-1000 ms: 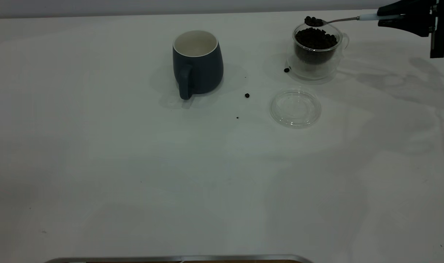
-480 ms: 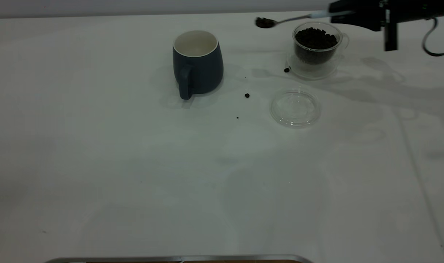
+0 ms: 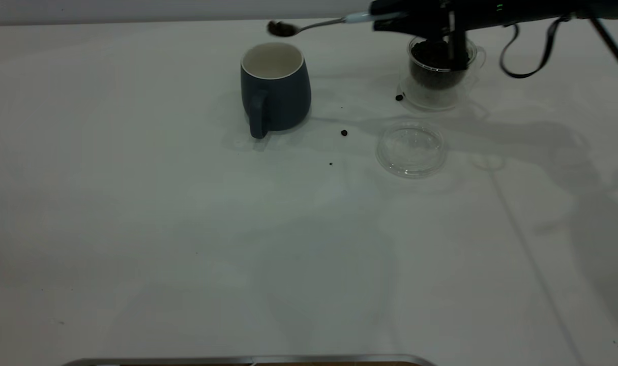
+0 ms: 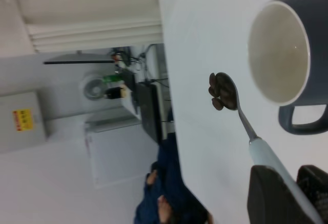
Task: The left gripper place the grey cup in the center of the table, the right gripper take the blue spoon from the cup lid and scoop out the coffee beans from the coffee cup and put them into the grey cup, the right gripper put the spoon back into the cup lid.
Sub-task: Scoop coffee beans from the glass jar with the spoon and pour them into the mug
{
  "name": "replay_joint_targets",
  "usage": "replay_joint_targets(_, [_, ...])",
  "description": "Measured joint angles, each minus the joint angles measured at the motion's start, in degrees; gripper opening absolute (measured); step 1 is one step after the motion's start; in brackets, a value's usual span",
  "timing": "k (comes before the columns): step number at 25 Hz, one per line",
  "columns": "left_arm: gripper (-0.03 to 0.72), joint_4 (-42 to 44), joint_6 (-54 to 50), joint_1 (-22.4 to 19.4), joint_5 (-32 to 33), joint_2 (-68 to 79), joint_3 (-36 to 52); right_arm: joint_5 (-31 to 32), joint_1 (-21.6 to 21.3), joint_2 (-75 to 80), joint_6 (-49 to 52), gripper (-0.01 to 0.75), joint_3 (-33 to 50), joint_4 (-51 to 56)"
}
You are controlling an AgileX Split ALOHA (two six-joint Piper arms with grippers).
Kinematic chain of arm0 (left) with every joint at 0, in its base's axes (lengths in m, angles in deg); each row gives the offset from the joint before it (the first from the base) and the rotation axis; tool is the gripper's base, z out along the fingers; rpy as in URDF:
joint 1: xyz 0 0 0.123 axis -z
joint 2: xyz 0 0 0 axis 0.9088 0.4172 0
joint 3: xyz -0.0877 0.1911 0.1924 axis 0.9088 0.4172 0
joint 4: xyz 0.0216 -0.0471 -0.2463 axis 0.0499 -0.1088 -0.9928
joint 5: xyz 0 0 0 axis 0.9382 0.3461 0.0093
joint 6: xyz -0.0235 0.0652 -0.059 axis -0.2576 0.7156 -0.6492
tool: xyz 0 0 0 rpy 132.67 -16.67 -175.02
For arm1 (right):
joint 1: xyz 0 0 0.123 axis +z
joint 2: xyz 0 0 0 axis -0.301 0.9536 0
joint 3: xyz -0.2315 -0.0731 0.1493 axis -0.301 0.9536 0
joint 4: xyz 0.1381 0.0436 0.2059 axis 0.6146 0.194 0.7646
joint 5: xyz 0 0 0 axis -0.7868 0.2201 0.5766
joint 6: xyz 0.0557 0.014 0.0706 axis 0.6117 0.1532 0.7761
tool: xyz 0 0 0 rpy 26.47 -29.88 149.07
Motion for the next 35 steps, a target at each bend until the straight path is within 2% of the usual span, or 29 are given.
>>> replay_joint_targets(5, [0.466, 0.0, 0.0, 0.0, 0.0, 0.0, 0.0, -5.68, 2.8, 0.3, -0.22, 0.115, 0.0, 2.18])
replay_joint_targets(13, [0.466, 0.0, 0.03, 0.0, 0.0, 0.0, 0.0, -9.45, 3.51, 2.28, -6.95, 0.115, 0.0, 7.02])
replay_joint_targets(23, [0.466, 0.0, 0.07, 0.0, 0.0, 0.0, 0.0, -9.02, 3.56, 2.28, -18.53, 0.115, 0.0, 6.95])
replay_joint_targets(35, [0.466, 0.0, 0.07, 0.0, 0.0, 0.0, 0.0, -8.84, 3.56, 2.28, -27.43, 0.115, 0.0, 3.08])
